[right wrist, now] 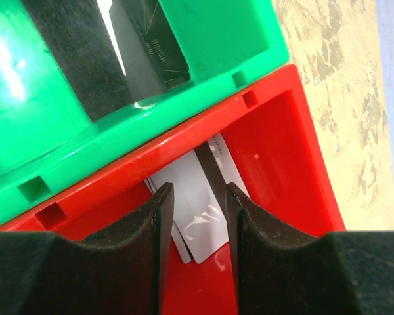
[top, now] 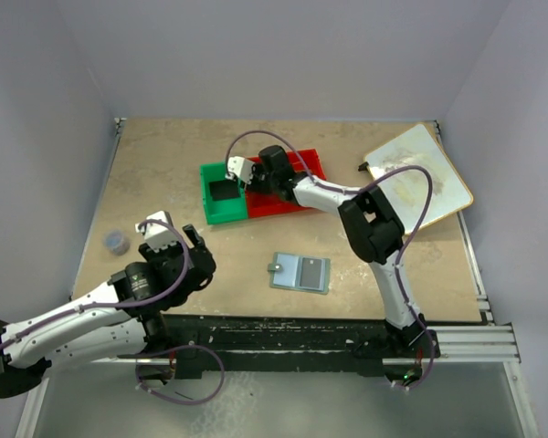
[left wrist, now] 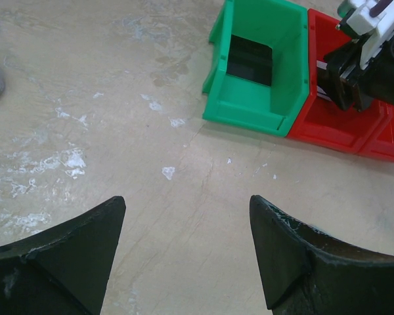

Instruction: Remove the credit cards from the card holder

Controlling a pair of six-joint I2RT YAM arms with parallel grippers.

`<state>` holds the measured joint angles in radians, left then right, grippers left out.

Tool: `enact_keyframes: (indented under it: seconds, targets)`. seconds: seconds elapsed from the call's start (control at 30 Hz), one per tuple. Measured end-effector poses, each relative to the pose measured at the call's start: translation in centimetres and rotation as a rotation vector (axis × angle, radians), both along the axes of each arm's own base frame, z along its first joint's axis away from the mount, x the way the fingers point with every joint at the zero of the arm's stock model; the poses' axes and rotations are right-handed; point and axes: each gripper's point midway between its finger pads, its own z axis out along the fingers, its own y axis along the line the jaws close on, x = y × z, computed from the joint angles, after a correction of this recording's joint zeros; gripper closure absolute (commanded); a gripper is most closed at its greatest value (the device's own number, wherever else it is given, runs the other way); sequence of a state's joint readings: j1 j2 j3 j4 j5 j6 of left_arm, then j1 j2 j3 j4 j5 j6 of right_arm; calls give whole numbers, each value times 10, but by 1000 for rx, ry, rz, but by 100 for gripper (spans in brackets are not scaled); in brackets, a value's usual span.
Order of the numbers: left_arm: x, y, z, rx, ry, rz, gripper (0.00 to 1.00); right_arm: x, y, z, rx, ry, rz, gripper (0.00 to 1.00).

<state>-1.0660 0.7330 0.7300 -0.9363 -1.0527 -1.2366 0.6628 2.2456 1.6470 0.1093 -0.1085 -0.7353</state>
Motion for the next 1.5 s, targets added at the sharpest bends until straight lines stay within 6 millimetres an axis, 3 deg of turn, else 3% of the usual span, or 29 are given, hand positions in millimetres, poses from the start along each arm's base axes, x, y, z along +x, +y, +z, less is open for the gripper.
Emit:
enact_keyframes:
  seconds: [0.17, 0.27, 0.43, 0.5, 0.57, 0.67, 0.87, 1.1, 1.23, 1.33, 1.5]
  targets:
    - [0, -1, -1, 8, 6, -3, 26, -11, -9, 25, 81, 27, -74, 53]
    - [0, -3, -1, 4, 7, -10, 26, -28, -22, 60, 187, 25, -127, 51]
    - [4, -17, -2, -5, 17, -51, 26, -70, -57, 141, 477, 33, -283, 50]
    - [6, -27, -5, 3, 29, -82, 26, -86, -71, 162, 597, 68, -354, 53]
    - [9, -38, -9, 14, 43, -110, 26, -103, -83, 168, 690, 134, -422, 54]
    - [13, -56, -20, 48, 79, -161, 26, -133, -101, 148, 791, 288, -543, 55]
    - [17, -108, -48, 95, 185, -345, 28, -223, -145, 62, 859, 654, -809, 55]
    - [24, -187, -68, 125, 292, -601, 28, -310, -167, 15, 1011, 964, -892, 54]
    - [31, -229, -75, 138, 319, -723, 29, -340, -164, -2, 1008, 1121, -894, 54]
    - [35, -252, -84, 161, 345, -785, 31, -349, -164, -10, 967, 1175, -918, 53]
    - [39, -268, -107, 210, 396, -828, 31, -356, -169, -30, 887, 1217, -1010, 51]
